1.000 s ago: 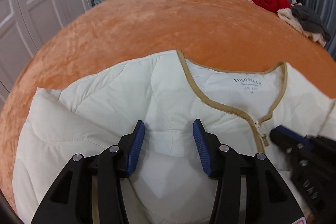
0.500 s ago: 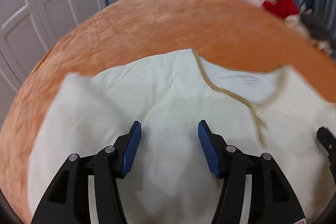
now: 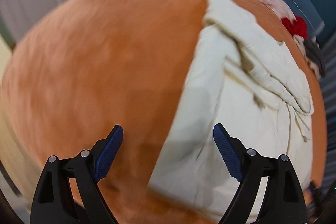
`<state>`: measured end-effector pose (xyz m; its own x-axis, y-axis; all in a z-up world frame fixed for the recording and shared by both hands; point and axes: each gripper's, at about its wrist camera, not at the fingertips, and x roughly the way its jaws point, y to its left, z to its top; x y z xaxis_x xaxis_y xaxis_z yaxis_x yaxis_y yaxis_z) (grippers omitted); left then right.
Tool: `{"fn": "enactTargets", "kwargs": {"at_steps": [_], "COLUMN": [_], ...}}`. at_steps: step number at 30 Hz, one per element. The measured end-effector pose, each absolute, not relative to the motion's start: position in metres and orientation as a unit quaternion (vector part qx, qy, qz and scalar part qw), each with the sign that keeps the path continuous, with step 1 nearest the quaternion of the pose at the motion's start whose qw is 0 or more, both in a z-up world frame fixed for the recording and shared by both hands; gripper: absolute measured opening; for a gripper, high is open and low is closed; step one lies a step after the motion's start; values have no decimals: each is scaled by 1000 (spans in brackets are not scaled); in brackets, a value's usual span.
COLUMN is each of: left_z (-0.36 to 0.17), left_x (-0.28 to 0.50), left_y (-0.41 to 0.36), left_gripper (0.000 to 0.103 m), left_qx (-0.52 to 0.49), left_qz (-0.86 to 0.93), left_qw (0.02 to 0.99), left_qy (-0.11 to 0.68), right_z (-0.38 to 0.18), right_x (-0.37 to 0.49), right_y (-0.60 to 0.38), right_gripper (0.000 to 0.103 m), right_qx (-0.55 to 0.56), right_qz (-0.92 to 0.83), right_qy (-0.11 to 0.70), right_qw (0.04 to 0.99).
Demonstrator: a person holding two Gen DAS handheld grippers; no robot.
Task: Fold large clothes
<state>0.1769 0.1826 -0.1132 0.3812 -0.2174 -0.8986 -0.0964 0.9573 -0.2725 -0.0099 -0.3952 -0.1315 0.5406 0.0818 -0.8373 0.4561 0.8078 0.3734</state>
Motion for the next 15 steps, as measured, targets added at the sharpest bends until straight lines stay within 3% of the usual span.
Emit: {"fn": "enactTargets", "kwargs": {"at_steps": [3,8,9,10,11,12,13,14,15], "left_z": [-124,-125,-124,-123,-121,-119,-118,-115,-112], "left_x": [165,168,169,169,171,170,169,167,165], "left_y": [190,174,172,170,168,167,164,161,160], "left_gripper": [85,85,85,82,76,56,41,34,16], "left_qx": [-186,-166,-164,-159,-156,-155,-152,-149,-146], "left_qz": [-39,-36,-37,-37,-38,-47,-58,-63,-67], "left_qw": [806,817,818,819,819,818,814,811,811], "left_qy": [560,550,550,550,552,553,558,562,562], "right_z": [-145,-152,-154,-155,-156,-157,-157,-154,-149], "right_x": [-12,-5,1,7,16,23,30,36,38], "right_y": [-394,-396,-397,-397,-395,-393,-390,-386,-382], "right_gripper": [80,81,75,63,54,47,25,12,11], "right_qx": [336,396,414,427,432,428,419,411,399], "right_qz": [-107,-85,-77,-65,-60,-65,-63,-62,-68], "right_qy": [458,419,413,410,412,419,425,431,429], "right_qw": [816,813,808,803,800,799,800,801,808]}}
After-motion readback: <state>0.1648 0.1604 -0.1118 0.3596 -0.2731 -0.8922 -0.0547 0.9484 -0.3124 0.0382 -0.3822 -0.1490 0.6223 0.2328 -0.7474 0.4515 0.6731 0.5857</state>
